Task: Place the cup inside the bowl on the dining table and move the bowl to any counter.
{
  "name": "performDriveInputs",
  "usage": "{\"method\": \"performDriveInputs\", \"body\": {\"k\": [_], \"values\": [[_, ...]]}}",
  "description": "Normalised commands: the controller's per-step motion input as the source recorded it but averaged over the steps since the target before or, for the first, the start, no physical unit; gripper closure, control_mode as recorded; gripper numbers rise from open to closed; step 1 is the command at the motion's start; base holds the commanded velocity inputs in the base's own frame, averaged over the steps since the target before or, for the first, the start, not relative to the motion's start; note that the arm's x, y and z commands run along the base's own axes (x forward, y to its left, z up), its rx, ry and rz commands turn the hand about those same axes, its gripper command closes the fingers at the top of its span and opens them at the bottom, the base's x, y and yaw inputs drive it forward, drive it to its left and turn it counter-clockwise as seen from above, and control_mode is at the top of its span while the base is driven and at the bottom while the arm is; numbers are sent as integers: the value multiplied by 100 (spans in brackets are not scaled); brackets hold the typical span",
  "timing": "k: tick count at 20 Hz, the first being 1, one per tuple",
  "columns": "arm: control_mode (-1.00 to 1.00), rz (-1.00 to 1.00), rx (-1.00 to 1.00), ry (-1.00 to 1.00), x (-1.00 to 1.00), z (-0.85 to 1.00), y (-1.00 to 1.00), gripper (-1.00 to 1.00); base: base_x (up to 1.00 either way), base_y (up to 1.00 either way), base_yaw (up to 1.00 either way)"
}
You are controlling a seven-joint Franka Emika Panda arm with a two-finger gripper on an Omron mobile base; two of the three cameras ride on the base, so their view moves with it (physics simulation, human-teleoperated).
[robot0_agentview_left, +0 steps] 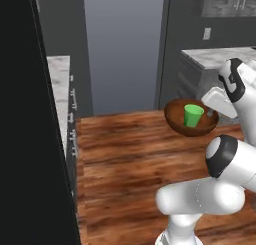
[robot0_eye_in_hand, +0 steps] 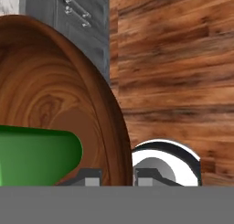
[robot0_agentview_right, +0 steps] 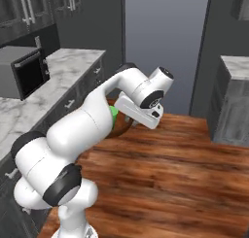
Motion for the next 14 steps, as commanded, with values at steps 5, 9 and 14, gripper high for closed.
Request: {"method": "performDriveInputs", "body": {"k": [5, 9, 14], "values": [[100, 0, 0, 0, 0, 0, 0, 100, 88, 38, 0], [100, 0, 0, 0, 0, 0, 0, 100, 78, 24, 0], [100, 0, 0, 0, 0, 0, 0, 100, 65, -2, 4]]}}
